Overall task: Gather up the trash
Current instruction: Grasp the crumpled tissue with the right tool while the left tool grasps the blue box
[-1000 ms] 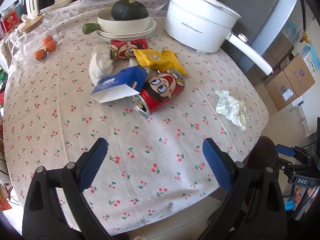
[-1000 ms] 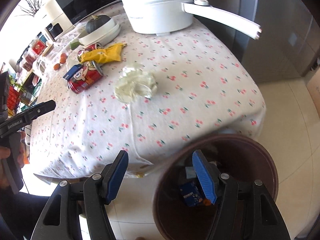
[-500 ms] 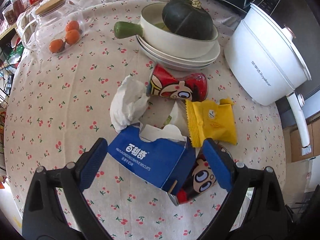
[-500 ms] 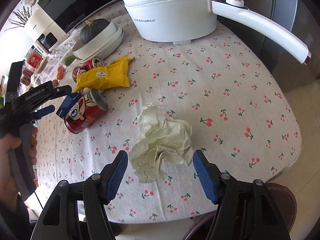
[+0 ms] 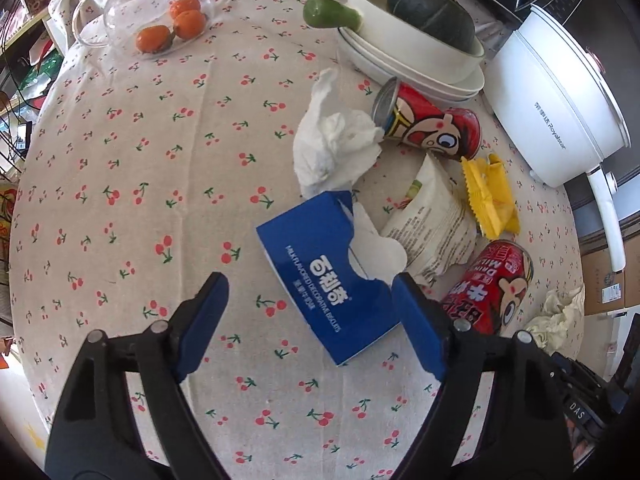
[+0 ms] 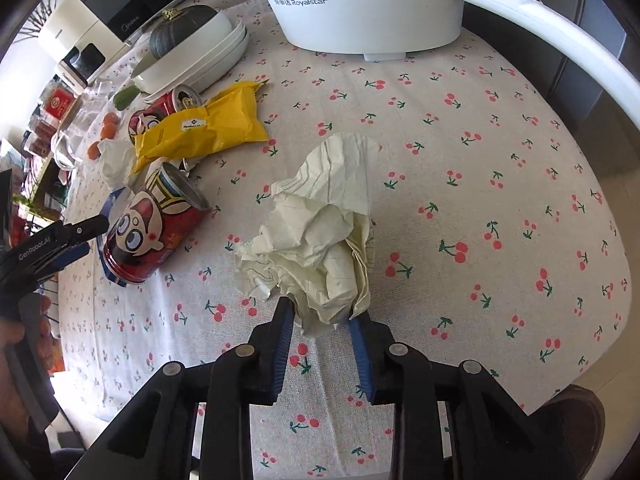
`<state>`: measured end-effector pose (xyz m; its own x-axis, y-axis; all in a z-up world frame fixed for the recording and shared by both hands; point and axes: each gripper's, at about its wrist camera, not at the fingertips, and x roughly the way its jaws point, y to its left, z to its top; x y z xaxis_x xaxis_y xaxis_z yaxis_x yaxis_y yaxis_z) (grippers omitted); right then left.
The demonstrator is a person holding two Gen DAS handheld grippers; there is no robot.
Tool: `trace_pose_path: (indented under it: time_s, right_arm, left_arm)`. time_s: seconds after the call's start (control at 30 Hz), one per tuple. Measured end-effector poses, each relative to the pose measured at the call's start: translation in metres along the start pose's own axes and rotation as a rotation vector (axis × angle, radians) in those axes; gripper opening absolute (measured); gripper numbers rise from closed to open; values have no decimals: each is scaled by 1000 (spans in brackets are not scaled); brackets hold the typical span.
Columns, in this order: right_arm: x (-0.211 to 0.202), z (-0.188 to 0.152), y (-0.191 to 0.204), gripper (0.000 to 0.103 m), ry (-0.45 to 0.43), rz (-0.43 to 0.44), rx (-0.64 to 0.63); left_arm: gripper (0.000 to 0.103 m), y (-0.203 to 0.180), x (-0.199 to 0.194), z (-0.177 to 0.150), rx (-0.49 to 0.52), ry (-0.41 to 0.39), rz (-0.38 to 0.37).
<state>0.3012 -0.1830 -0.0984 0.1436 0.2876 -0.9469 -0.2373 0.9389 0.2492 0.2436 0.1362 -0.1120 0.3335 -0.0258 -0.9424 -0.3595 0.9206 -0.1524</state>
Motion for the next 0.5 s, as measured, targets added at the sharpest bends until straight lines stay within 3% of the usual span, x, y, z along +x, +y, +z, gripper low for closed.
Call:
trace_pose_path:
  time_s: [0.17, 0.27, 0.33, 0.5]
  right_arm:
    - [-8, -1, 2, 22, 4, 35, -5]
    - [-12, -1, -3, 38, 4, 35, 23]
    - [-15, 0, -8, 65, -12, 38, 53]
    - [-19, 4, -11, 70, -27, 60, 78]
  left_arm:
    - [83, 22, 0, -10, -71, 19, -47]
    - [83, 20, -1, -8, -102, 10, -82]
    - [83, 13, 2, -5, -102, 7, -78]
    - [80, 3, 21, 4, -132, 27, -45]
